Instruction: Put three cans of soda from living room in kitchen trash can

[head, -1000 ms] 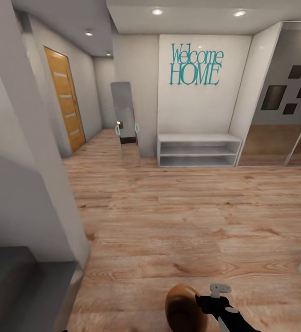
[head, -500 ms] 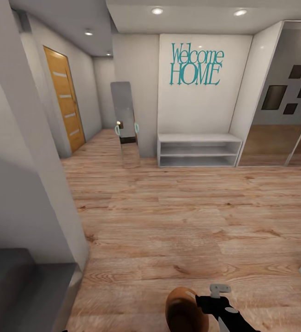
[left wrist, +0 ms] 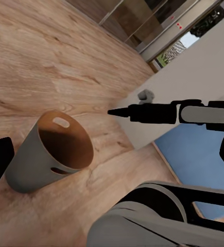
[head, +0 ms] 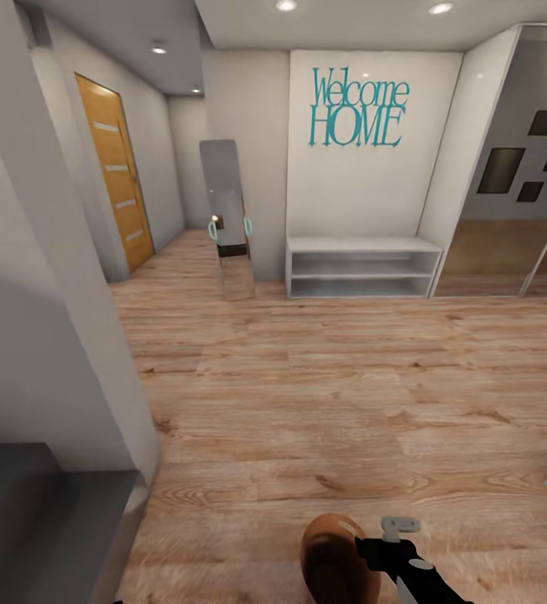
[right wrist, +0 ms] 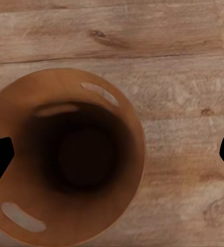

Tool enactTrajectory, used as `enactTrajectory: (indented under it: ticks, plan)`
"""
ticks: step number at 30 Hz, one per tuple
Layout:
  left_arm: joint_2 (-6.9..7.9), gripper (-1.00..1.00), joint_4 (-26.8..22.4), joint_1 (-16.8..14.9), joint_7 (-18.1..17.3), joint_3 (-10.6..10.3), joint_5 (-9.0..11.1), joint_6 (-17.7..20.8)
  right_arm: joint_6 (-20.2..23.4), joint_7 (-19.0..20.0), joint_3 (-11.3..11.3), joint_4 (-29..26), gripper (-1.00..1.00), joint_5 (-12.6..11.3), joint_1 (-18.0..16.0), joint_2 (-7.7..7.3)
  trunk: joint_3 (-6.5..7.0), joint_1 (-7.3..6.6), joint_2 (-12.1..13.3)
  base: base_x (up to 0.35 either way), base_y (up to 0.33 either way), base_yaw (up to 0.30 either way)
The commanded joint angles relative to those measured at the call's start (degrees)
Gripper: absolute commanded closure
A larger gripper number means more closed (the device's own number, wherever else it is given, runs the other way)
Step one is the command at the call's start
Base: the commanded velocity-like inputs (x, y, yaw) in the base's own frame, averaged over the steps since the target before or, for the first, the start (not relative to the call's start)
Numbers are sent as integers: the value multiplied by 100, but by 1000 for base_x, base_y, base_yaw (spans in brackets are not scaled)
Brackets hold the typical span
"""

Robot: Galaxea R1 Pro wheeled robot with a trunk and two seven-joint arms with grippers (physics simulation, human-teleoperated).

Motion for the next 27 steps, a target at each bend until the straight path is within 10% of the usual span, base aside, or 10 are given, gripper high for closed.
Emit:
enactTrajectory:
  ticks: [1,27]
  plan:
    - [0,-100,0,0,0,-1,1,0,0,0,0,0,-100,1,0,0,-28,23,-42,0,0,0]
    - [0,-100,0,0,0,-5,-1,0,0,0,0,0,-100,1,-1,0,-731,594,-1085,0,0,0]
